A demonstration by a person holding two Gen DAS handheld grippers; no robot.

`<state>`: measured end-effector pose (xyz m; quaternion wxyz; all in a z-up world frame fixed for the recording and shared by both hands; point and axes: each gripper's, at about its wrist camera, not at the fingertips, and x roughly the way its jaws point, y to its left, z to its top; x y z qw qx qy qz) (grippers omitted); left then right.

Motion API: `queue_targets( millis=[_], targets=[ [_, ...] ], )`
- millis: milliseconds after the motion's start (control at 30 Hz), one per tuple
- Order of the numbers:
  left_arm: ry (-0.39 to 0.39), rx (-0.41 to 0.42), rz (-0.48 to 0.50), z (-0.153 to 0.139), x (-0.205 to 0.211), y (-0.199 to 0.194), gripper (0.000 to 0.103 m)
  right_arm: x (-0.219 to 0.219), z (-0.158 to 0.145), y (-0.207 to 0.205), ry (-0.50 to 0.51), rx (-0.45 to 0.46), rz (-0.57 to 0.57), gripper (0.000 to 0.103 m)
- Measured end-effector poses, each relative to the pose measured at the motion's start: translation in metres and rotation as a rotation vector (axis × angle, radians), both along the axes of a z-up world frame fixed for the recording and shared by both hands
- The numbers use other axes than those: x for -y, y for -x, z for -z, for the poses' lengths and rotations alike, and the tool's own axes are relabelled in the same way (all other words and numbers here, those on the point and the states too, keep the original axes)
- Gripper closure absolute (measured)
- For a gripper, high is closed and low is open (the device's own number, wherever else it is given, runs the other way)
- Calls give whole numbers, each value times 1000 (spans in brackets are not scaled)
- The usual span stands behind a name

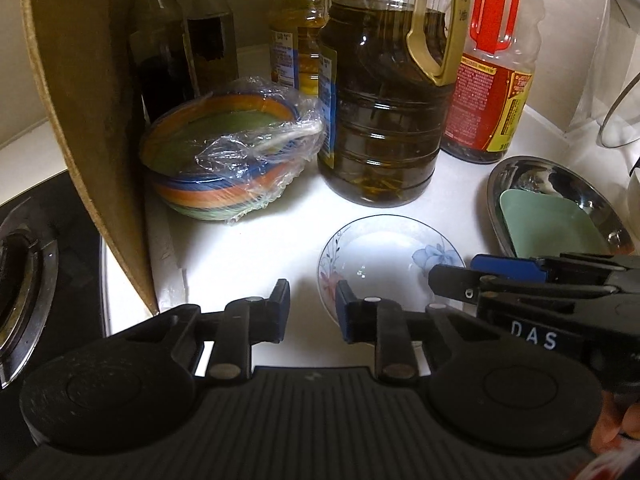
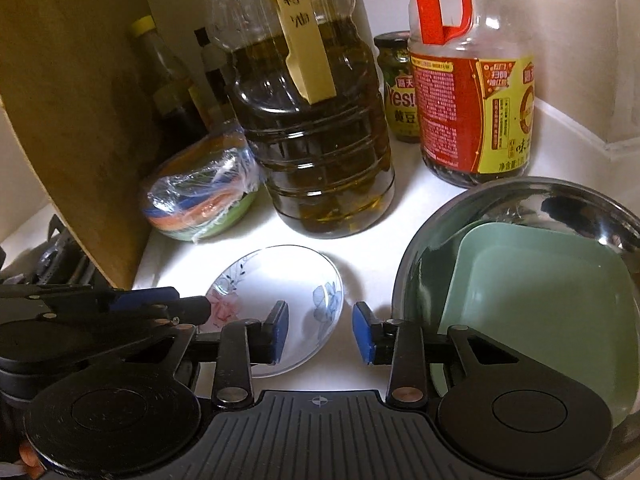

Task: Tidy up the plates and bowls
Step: 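Move the left tool to the white floral saucer and grasp its rim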

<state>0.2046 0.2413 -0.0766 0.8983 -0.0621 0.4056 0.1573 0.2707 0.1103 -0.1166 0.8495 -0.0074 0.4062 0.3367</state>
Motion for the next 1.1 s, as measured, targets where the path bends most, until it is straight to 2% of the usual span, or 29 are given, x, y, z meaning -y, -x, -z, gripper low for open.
queue_targets(
  millis=[467, 633, 1100],
  targets=[
    [25, -6, 21, 11, -4, -12, 92, -4, 6, -9, -3, -2, 28, 86],
    [20, -2, 18, 12, -4, -14, 94, -2, 7, -11, -1, -1, 37, 97],
    [-11, 10, 28, 3, 2, -10, 98, 4, -1, -8, -37, 7, 54, 99]
  ],
)
